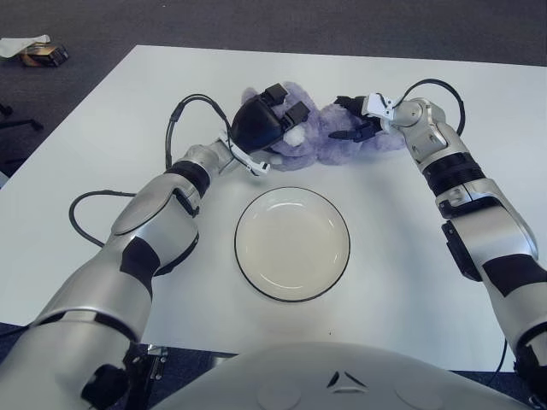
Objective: Put the doll into the plate.
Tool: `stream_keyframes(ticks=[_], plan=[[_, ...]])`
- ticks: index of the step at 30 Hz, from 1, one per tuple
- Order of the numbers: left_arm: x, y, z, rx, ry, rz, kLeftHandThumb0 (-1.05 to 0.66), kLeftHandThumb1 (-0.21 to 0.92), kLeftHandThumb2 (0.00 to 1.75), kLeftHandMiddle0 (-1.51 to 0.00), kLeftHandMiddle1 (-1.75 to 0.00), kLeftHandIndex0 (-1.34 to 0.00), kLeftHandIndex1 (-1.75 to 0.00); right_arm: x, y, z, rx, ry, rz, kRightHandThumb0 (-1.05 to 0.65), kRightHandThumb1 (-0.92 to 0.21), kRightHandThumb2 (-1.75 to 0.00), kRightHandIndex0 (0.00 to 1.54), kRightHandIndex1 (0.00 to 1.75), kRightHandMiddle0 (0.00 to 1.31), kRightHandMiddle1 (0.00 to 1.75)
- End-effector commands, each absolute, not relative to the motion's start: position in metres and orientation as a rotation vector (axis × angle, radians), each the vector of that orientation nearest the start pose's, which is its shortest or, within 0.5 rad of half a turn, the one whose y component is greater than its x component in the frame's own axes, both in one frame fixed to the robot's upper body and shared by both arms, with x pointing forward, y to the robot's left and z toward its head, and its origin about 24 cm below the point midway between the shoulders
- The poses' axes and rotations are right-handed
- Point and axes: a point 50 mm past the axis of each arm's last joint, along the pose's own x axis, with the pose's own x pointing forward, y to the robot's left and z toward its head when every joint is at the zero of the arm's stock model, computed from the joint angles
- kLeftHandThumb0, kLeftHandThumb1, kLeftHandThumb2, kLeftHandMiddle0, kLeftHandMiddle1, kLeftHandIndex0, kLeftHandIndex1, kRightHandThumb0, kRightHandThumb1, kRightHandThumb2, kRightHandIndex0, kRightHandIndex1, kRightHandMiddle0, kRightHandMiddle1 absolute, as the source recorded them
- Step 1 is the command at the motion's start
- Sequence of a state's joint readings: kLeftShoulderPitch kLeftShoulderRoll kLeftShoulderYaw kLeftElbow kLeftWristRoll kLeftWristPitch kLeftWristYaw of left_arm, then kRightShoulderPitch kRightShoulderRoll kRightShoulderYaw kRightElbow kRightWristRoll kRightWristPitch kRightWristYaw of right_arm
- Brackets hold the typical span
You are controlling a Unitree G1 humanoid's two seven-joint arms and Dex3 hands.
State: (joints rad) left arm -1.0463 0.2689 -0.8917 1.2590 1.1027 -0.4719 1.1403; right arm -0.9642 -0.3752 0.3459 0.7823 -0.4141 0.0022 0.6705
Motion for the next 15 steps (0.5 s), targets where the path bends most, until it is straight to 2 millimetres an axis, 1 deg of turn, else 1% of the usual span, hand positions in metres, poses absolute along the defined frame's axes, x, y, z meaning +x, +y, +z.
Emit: stream_keyframes(ticks=[1,2,3,5,7,9,11,13,15], plan=[[0.3645,0.0807,0.1061,1.517,-1.181,-0.237,-0.01,0.25,1.35,-0.69,-1.74,-0.51,-1.57,0.3898,-0.1240,0.1342,-1.052,0.184,0.827,-1.05,-0.92,-0.73,0.00,0.39,0.00,0.64],[0.3645,0.0810,0.1060,1.519,-1.183,-0.235,-0.01,0.24,1.35,-0.70,-1.74,-0.53,-1.55,0.3895,-0.1246,0.1338,-1.059,0.185,0.836,-1.05,-0.92,-0.77,0.00,0.37,0.00,0.54],[0.3645,0.0810,0.1062,1.519,-1.188,-0.233,-0.01,0.24,1.36,-0.70,-1.74,-0.54,-1.54,0.3891,-0.1257,0.1332,-1.069,0.194,0.857,-1.05,-0.92,-0.78,0.00,0.36,0.00,0.51],[0.3642,0.0811,0.1066,1.520,-1.201,-0.228,-0.01,0.20,1.39,-0.73,-1.75,-0.58,-1.52,0.3885,-0.1269,0.1327,-1.082,0.219,0.895,-1.05,-0.92,-0.85,0.00,0.39,0.00,0.35],[0.3637,0.0810,0.1069,1.523,-1.220,-0.218,-0.01,0.14,1.46,-0.77,-1.75,-0.63,-1.51,0.3880,-0.1280,0.1328,-1.088,0.250,0.933,-1.05,-0.92,-0.87,0.00,0.41,0.00,0.24],[0.3635,0.0810,0.1072,1.528,-1.236,-0.209,-0.01,0.07,1.54,-0.81,-1.75,-0.66,-1.55,0.3877,-0.1287,0.1332,-1.081,0.283,0.966,-1.05,-0.92,-0.88,0.00,0.39,0.00,0.16],[0.3634,0.0809,0.1074,1.529,-1.244,-0.203,0.00,0.00,1.64,-0.86,-1.75,-0.68,-1.62,0.3876,-0.1290,0.1333,-1.051,0.328,0.996,-1.03,-0.92,-0.88,0.00,0.35,0.00,0.09],[0.3633,0.0809,0.1074,1.528,-1.247,-0.200,0.00,-0.03,1.69,-0.88,-1.75,-0.67,-1.68,0.3878,-0.1293,0.1333,-1.015,0.376,1.017,-1.00,-0.92,-0.82,0.00,0.27,0.00,0.07],[0.3633,0.0808,0.1070,1.527,-1.244,-0.201,0.00,-0.02,1.70,-0.87,-1.75,-0.65,-1.71,0.3881,-0.1293,0.1335,-0.997,0.409,1.025,-0.98,-0.92,-0.77,0.00,0.22,0.00,0.07]])
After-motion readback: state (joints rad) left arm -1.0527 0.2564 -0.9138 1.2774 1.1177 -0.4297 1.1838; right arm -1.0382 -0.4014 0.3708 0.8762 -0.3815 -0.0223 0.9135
